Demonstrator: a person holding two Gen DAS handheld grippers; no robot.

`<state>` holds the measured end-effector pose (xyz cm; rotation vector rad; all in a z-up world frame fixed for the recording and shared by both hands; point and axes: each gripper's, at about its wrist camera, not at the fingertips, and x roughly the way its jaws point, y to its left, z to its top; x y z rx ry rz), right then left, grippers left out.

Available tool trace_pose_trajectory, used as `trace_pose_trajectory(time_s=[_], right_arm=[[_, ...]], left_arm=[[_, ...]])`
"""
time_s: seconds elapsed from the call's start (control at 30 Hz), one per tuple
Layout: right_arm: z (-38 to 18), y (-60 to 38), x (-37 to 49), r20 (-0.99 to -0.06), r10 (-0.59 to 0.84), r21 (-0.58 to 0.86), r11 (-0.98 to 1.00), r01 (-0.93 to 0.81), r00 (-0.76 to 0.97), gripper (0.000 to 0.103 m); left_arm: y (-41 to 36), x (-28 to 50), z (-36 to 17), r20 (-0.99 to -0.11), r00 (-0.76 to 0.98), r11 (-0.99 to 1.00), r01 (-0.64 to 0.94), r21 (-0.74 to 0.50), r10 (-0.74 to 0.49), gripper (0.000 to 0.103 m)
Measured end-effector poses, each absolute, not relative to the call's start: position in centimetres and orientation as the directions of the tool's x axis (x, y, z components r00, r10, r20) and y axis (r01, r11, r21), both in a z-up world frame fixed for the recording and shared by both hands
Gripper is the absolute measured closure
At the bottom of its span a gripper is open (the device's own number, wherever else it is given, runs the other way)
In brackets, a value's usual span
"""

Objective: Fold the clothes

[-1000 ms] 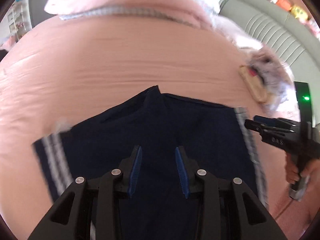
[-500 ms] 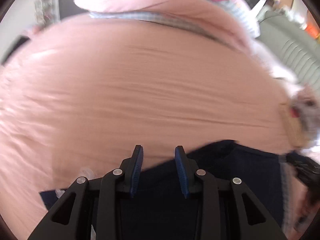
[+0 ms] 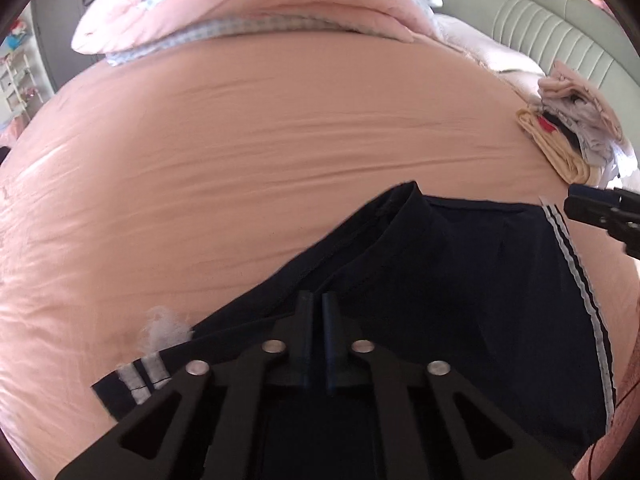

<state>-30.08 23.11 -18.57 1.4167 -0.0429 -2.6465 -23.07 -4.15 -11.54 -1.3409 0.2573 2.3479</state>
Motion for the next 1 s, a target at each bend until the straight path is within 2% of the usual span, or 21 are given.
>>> trace_pose_trajectory(time_s=[0.2,0.37,0.47,0.53,0.6,0.77,0.9,1.0], right_arm=[[-19.2,14.3,-32.7,-0.869,-0.184,0.007,-0.933,0.361,-0.459,0.062],[-20.0,11.0,-32.8,-0.878,-0.22,0.053,-0.927,0.371,-0.424,0.062],[-21.0,10.0,-33.4,-0.877,-0.197,0.02,-0.926,0.376,-0.439,0.062],[-22.1,9.7,-34.4,-0.89,-0.139,-0.026,-0.936,0.352,-0.435,0.062],[-21.7,10.8,-34.8,-0.887,-0.18,0.04,-0.948,0.317,-0.426,0.062],[-16.2,16.7,-30.4,-0.818,-0.278,0.182,-0.955,0.233,-0.504,0.059],[-16.3,20.8,-27.0,-0.839,-0.183,0.142,-0.983,0.118,-0.512,0.059],[-18.2,23.6,-26.2,-0.872,-0.126,0.095,-0.991,0.089,-0.473,0.059]], left_arm=[[-5.1,-23.7,-11.1,-0.829,-0.485,-0.916,-0.393,-0.078,0.279,0.102],[-5.3,-25.0,-11.3,-0.816,-0.51,-0.93,-0.358,-0.088,0.274,0.102],[-5.3,-26.3,-12.4,-0.835,-0.478,-0.934,-0.341,-0.108,0.271,0.101],[-5.7,-27.0,-12.5,-0.841,-0.452,-0.933,-0.324,-0.158,0.299,0.1],[-6.0,-27.3,-11.6,-0.842,-0.443,-0.936,-0.299,-0.186,0.309,0.098],[-4.8,-26.2,-8.6,-0.78,-0.508,-0.908,-0.377,-0.181,0.366,0.096],[0.3,-25.6,-8.5,-0.764,-0.433,-0.82,-0.532,-0.21,0.477,0.096],[3.1,-23.8,-9.7,-0.813,-0.355,-0.794,-0.573,-0.201,0.462,0.096]])
